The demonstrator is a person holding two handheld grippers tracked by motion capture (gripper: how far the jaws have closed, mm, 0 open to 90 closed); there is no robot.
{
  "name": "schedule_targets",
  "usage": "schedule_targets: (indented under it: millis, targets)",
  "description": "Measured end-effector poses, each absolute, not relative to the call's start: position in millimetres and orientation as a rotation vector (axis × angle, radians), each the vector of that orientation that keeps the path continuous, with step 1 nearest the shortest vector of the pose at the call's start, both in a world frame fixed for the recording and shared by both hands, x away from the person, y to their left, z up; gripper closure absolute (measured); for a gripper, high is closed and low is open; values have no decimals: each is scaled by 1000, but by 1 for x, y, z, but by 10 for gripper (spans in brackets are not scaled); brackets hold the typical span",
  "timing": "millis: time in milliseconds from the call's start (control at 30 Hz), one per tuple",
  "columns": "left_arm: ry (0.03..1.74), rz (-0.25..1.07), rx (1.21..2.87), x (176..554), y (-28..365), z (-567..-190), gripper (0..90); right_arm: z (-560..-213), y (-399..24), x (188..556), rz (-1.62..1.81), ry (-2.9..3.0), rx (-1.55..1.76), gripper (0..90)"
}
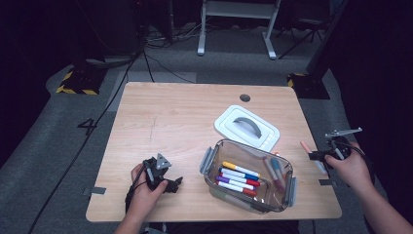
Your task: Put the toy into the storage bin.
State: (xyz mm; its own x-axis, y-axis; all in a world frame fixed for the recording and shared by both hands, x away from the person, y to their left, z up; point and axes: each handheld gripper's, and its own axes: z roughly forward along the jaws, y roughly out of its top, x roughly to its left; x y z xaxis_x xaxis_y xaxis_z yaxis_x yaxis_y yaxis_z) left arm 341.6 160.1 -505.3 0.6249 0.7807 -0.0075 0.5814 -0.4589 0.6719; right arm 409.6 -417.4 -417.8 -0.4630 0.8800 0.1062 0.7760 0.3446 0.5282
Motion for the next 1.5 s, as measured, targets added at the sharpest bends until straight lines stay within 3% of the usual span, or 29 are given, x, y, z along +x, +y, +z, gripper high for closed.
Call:
schedule_targets:
  millis: [767, 1500]
  targets:
    - [1065, 403, 2201, 342, 160, -505, 32, -357, -353, 416, 982, 2519, 1268, 774]
    - [1063, 385, 2207, 345, 160, -506, 1, -327, -255, 376, 1109, 2813, 948, 774]
